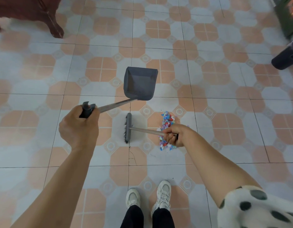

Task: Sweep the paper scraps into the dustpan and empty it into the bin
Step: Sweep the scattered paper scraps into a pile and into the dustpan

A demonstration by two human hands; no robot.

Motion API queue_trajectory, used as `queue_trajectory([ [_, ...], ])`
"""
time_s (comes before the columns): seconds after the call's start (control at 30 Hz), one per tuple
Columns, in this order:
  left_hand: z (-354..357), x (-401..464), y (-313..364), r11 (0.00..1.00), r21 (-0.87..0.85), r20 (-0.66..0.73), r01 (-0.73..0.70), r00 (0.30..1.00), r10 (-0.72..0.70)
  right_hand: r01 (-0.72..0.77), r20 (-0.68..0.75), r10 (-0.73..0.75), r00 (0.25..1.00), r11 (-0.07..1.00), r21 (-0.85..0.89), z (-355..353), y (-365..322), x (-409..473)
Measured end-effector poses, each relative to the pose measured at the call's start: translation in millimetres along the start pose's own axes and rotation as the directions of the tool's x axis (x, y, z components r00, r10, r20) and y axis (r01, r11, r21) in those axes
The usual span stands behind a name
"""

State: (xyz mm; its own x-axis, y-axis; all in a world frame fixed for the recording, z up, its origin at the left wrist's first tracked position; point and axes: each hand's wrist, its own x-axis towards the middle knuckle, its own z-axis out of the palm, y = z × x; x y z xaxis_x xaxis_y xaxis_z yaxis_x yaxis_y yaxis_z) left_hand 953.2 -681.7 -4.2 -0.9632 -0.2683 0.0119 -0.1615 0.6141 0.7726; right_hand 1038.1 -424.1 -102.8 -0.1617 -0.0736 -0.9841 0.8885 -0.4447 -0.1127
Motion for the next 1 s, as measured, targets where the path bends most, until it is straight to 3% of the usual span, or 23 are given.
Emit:
queue_trajectory([
  [0.23, 9.2, -10.7, -3.0, 1.000, 0.029, 0.009, 0.001, 1.000, -0.001, 0.094, -0.108, -0.070, 0.992, 0.968, 0.234, -76.5, -6.9, -6.9],
  [0.43, 19.6, -18.6, 2.5, 0.999, 0.051, 0.039, 0.002, 0.999, -0.004, 0.155, -0.118, -0.110, 0.987, 0.838, 0.523, -131.0, 9.0, -18.0],
  [0.53, 22.7, -22.0, 5.1, 0.998, 0.060, 0.049, -0.011, 0.999, 0.008, 0.173, -0.103, -0.139, 0.985, 0.791, 0.587, -144.7, 21.3, -28.9],
  [0.63, 23.9, -24.2, 10.2, 0.997, 0.067, 0.058, -0.030, 0.998, 0.027, 0.181, -0.117, -0.141, 0.983, 0.855, 0.487, -150.3, 33.0, -46.4],
  [0.8, 20.4, -25.2, 18.7, 0.992, 0.101, 0.077, -0.072, 0.995, 0.064, 0.156, -0.165, -0.133, 0.977, 0.979, 0.134, -150.0, 53.7, -74.9],
  [1.0, 14.2, -29.5, 20.5, 0.988, 0.121, 0.086, -0.096, 0.993, 0.086, 0.072, -0.153, -0.118, 0.981, 0.958, -0.277, -143.2, 76.7, -93.3],
])
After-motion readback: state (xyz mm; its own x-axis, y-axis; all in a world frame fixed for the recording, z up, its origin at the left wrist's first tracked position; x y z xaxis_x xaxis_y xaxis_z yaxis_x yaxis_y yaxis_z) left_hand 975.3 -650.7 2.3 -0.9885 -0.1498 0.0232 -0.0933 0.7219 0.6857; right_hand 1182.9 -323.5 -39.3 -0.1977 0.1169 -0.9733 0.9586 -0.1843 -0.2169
